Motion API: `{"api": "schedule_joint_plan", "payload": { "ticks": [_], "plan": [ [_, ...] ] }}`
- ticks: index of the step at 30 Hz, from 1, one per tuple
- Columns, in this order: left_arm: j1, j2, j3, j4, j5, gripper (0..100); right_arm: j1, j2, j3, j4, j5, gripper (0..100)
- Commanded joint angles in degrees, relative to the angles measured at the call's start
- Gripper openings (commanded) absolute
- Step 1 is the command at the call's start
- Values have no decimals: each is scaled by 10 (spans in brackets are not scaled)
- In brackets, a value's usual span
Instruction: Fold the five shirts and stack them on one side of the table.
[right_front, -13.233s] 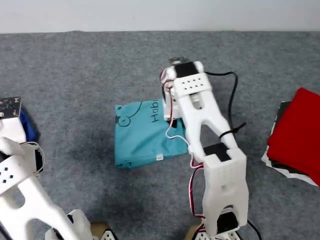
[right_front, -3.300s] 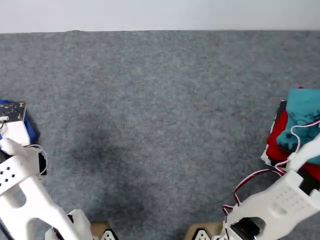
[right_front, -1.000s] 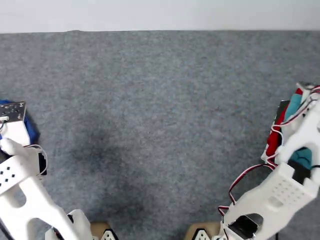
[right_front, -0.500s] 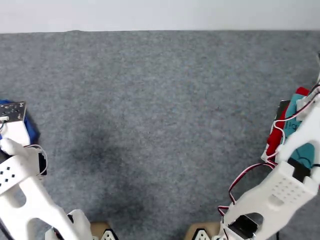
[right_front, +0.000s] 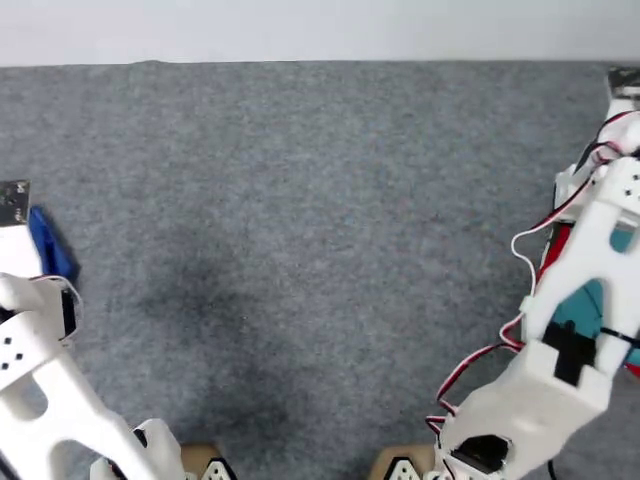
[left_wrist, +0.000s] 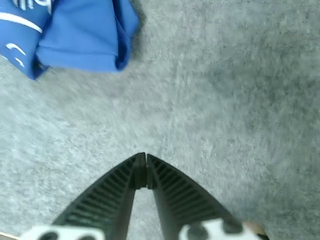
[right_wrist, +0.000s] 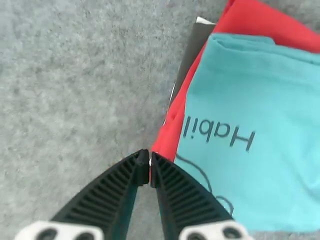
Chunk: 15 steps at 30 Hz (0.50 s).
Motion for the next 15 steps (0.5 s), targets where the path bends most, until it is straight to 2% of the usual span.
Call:
{"api": "schedule_joint_plan", "payload": {
  "ticks": [1,7,12,15],
  "plan": [
    [-3,-6,-24,-11,-7,39,-7,-74,40,23,-9,9],
    [-70,41,-13,-119,-60,191,6,-181,196,24,-8,9],
    [-99,167,-49,-164,-164,204,4,-282,312,23,-7,9],
    [-101,250,-101,-183,-185,204,4,-328,366,23,-7,9]
  ]
}}
